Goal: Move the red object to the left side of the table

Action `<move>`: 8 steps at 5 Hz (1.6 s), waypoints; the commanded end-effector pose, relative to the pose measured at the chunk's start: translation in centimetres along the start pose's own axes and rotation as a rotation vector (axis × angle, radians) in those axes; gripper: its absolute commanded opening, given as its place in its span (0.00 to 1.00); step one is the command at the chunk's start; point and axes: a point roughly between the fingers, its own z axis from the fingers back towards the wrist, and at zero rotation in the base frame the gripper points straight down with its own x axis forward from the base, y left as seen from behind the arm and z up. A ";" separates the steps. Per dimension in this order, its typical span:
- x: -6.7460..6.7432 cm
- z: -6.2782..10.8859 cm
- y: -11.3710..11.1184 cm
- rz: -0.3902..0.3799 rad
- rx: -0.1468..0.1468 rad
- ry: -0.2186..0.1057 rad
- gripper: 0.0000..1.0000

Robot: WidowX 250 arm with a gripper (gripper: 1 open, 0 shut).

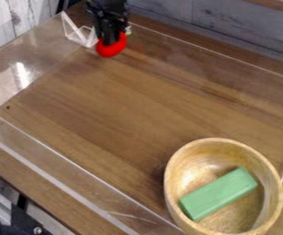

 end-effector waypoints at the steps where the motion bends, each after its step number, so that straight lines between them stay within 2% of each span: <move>1: 0.5 2.1 2.9 0.026 -0.025 -0.065 1.00; 2: 0.4 1.3 3.1 0.065 -0.079 -0.061 1.00; 3: 0.2 0.7 2.6 0.081 -0.101 -0.063 1.00; 5: 0.0 0.0 1.8 -0.023 -0.150 -0.067 1.00; 6: -0.3 0.6 3.6 0.026 -0.154 -0.055 0.00; 7: -0.3 1.2 4.0 0.070 -0.162 -0.044 0.00; 8: -2.4 0.5 3.6 0.059 -0.183 -0.039 0.00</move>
